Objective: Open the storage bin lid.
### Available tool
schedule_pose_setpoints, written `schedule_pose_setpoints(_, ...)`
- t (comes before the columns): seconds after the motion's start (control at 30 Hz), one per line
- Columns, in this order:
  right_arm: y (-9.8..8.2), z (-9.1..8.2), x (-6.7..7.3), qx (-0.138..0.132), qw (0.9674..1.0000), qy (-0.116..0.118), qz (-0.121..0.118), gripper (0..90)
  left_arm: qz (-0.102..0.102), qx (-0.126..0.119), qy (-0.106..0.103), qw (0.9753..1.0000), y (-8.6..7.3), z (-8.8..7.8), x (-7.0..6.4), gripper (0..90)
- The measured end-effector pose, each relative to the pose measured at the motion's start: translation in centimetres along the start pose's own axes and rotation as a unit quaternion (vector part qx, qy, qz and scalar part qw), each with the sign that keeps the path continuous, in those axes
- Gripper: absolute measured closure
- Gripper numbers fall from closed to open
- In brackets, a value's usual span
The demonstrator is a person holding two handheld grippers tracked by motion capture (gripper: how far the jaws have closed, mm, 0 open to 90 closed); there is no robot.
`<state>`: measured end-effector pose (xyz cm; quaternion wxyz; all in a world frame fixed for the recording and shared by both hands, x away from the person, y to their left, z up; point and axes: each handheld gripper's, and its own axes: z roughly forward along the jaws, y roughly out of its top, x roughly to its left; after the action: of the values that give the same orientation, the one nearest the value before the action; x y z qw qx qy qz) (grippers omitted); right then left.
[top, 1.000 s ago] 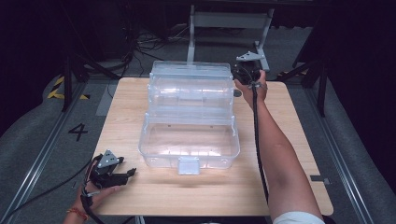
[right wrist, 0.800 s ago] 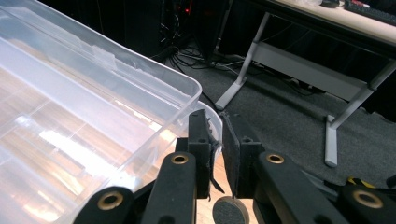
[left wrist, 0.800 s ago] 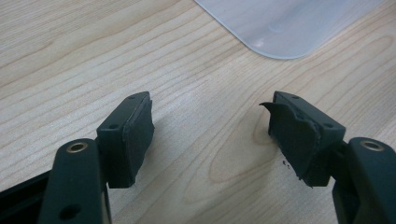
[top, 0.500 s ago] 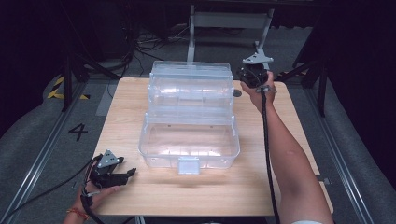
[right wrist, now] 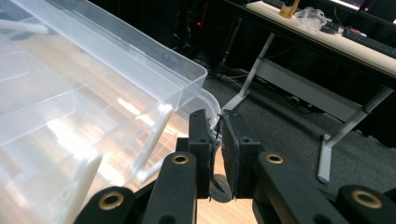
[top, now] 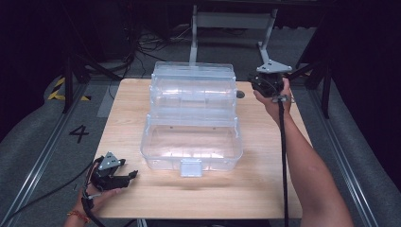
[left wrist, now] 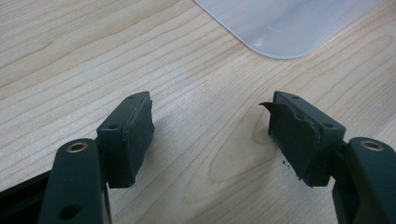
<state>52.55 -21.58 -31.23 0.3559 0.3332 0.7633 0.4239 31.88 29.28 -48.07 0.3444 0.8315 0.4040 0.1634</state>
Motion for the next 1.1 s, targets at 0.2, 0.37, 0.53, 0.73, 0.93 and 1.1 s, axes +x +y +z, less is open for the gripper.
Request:
schedule_pose_setpoints(0.2,-0.8,-1.8,-0.1,-0.003,0.9999,0.013,-0.004,82.4,-0.001,0.001,0.0,1.0,0.0,0.0,0.0,31.1)
schedule_pose_setpoints(0.37,-1.3,-3.0,-0.1,-0.005,0.9997,0.021,-0.006,82.2,-0.004,0.001,0.0,1.0,0.0,0.0,0.0,31.0)
schedule_pose_setpoints(0.53,-2.0,-3.9,0.2,-0.003,0.9995,0.027,-0.014,81.8,-0.004,0.001,0.0,1.0,0.0,0.0,0.0,30.9)
schedule_pose_setpoints(0.73,-2.8,-4.7,1.0,0.004,0.9989,0.04,-0.024,81.5,-0.005,-0.001,-0.001,1.0,0.0,0.0,0.0,30.9)
schedule_pose_setpoints(0.93,-3.6,-5.4,1.6,0.01,0.9983,0.044,-0.037,80.8,-0.004,0.001,0.0,1.0,0.0,0.0,0.0,30.9)
schedule_pose_setpoints(1.1,-4.3,-6.2,2.0,0.012,0.9979,0.05,-0.04,80.1,-0.003,0.0,0.001,1.0,0.0,0.0,0.0,30.9)
